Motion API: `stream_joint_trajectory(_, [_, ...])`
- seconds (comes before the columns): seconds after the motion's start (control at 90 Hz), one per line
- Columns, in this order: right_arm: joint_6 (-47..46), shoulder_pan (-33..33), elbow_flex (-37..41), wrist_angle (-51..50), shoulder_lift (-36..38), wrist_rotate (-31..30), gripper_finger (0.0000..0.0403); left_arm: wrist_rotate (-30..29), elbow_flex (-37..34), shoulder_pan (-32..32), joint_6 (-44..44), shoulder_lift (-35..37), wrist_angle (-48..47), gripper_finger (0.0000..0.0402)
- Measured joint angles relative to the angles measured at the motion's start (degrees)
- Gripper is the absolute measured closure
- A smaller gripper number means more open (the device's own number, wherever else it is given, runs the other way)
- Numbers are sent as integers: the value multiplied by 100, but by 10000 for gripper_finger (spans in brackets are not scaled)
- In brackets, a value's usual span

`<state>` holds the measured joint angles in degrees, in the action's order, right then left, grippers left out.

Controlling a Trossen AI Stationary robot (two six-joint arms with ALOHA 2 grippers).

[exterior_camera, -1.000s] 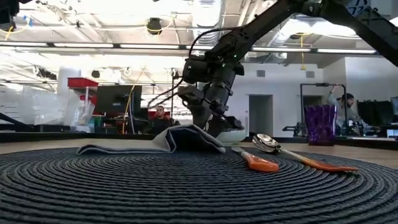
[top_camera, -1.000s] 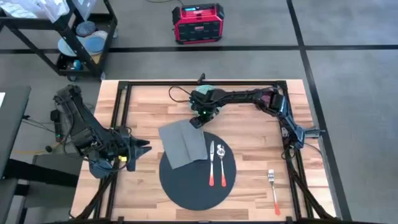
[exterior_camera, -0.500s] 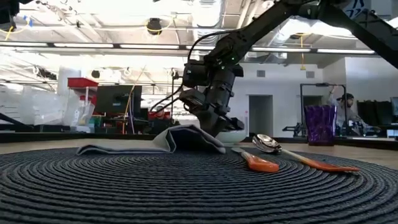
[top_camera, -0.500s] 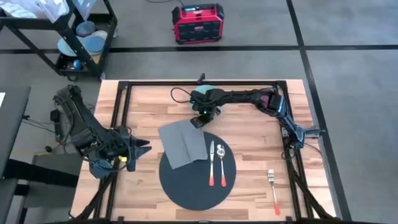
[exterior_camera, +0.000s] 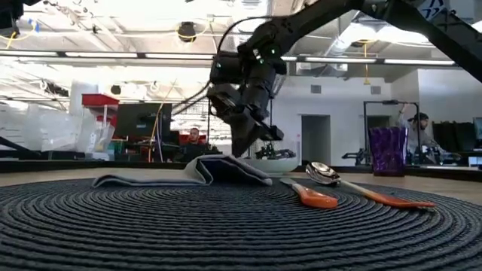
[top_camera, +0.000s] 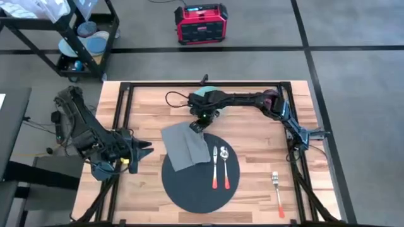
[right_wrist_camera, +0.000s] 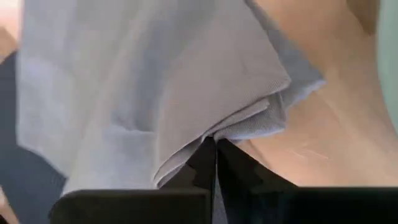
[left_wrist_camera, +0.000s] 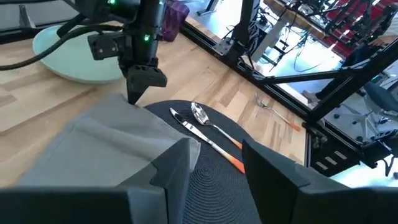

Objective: Set table place
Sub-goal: Fold the gray table napkin

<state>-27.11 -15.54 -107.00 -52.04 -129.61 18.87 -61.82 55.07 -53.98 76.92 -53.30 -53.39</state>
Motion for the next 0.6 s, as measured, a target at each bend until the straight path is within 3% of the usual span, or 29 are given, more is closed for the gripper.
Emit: stream_joint_trajectory(0.6, [-287, 479, -570, 206, 12, 136, 403, -1, 0, 0, -276, 0, -30, 271])
